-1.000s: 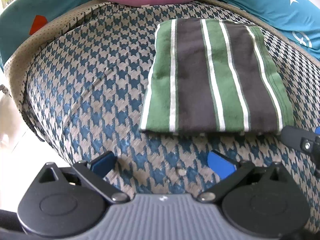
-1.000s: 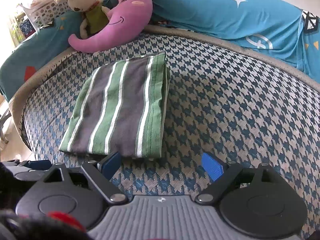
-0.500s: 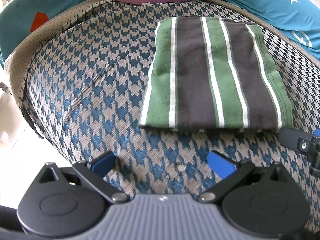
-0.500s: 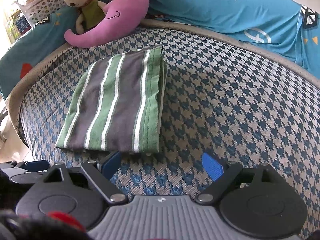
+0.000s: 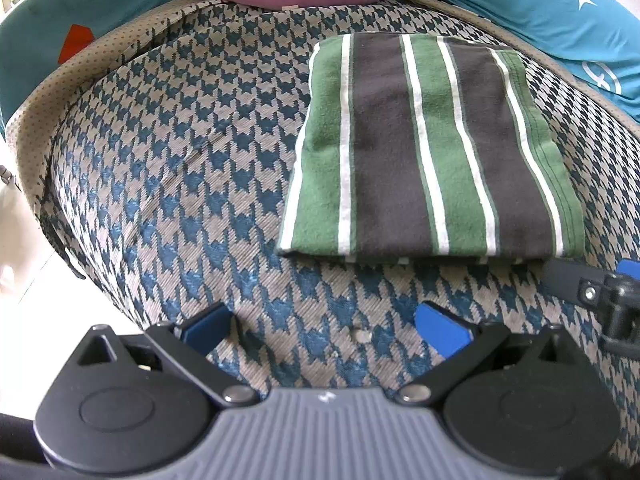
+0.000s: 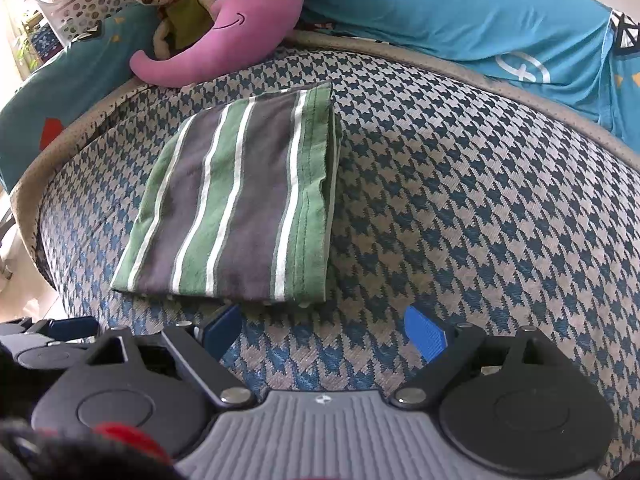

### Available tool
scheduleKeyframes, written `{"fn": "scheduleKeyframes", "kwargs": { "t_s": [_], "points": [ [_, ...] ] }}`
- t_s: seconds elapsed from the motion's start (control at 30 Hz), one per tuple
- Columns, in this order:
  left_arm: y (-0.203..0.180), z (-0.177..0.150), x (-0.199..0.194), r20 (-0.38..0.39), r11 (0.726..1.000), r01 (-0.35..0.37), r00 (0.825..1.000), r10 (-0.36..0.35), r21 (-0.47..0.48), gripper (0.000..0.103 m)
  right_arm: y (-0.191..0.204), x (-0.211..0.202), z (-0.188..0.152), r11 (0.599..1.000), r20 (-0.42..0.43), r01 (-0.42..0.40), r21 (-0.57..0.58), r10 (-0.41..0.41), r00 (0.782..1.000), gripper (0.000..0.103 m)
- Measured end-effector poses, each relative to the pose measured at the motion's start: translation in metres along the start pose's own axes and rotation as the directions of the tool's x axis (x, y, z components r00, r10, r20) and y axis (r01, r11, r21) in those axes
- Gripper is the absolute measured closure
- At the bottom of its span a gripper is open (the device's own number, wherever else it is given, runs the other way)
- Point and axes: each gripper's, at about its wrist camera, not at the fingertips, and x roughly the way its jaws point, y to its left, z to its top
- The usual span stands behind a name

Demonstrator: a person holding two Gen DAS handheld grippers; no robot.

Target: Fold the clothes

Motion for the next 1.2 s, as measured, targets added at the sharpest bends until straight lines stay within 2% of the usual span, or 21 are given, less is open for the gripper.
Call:
{"fn": "scheduleKeyframes", "kwargs": {
  "t_s": [0.63, 0.77, 1.2],
  "points": [
    [-0.005, -0.002, -0.002, -0.011, 1.0, -0.021, 1.0, 0.02, -0.018, 0.0, 0.0, 0.003, 0.003, 1.0, 0.008, -0.021, 0.002, 0.021, 1.0, 0.014],
    [-0.003, -0.004, -0.002, 0.003, 1.0, -0.018, 1.0, 0.018, -0.015, 0.0, -0.001, 0.002, 0.002, 1.0, 0.017, -0.006, -0.002, 0.006, 1.0, 0.014],
    [-0.006, -0.014, -0.006, 0.037, 1.0, -0.022, 0.999, 0.022, -0.01, 0.0, 0.005, -0.003, 0.003, 0.999, 0.041, -0.035, -0.023, 0.036, 0.999, 0.014]
  ]
}}
